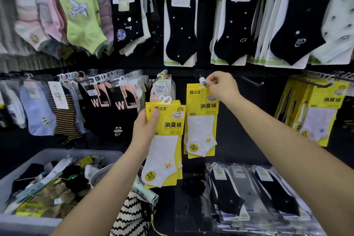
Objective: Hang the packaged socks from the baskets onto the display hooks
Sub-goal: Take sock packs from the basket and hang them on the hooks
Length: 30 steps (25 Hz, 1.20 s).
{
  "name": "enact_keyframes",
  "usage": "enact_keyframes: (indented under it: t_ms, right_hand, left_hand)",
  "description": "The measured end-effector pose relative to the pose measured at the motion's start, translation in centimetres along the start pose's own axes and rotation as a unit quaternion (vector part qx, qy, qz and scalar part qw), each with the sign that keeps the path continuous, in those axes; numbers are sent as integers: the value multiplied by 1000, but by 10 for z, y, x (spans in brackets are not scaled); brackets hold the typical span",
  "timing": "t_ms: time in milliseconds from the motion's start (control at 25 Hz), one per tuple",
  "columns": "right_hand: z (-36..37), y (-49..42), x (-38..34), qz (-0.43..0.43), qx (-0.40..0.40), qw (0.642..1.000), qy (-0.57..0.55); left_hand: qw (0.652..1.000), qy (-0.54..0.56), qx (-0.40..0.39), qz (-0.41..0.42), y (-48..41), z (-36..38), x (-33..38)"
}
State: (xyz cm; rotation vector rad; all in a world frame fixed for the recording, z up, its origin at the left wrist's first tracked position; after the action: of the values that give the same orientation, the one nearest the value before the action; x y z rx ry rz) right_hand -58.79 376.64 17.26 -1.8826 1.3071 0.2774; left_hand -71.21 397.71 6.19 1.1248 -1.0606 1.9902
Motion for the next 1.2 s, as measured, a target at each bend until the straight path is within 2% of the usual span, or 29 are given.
enact_keyframes:
  t_ms: [120,200,280,360,560,760,1000,1200]
  right_hand:
    - [-15,13,2,-13,62,998,-8]
    - [-17,36,2,-47,83,992,-84]
    - [2,66,3,-68,-2,990,-120]
    - [18,83,13,-63,-64,993,-76]
    - [-5,75,44,-16,-57,997,-50]
    - [-8,66,51,-25,-100,993,-52]
    - [-27,40,42,-13,-26,997,-71]
    - [-17,24,14,-68,-23,997,21]
  left_hand:
    - [1000,-2,-9,4,5,9,3]
    - [1000,0,-17,10,10,20,1]
    - [999,0,-28,22,17,37,-2]
    - [998,16,-46,24,23,58,-5]
    - [995,50,-82,-9,31,91,-20]
    - [999,5,-34,33,22,79,-13]
    - [999,-20,32,27,7,33,-10]
    - [996,-25,80,12,4,-3,-7]
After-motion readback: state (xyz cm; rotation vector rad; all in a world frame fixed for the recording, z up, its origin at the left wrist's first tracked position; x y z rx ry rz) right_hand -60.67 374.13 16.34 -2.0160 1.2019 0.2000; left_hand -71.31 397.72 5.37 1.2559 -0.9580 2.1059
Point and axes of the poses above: each hand's wrist, its own y-axis away from the middle knuckle, its own z-axis out of the palm, x = y × z, the point moved 8 cm from there along -y, towards the middle knuckle, and after that the axes turned 10 degrees about y, right-handed, at the moved point
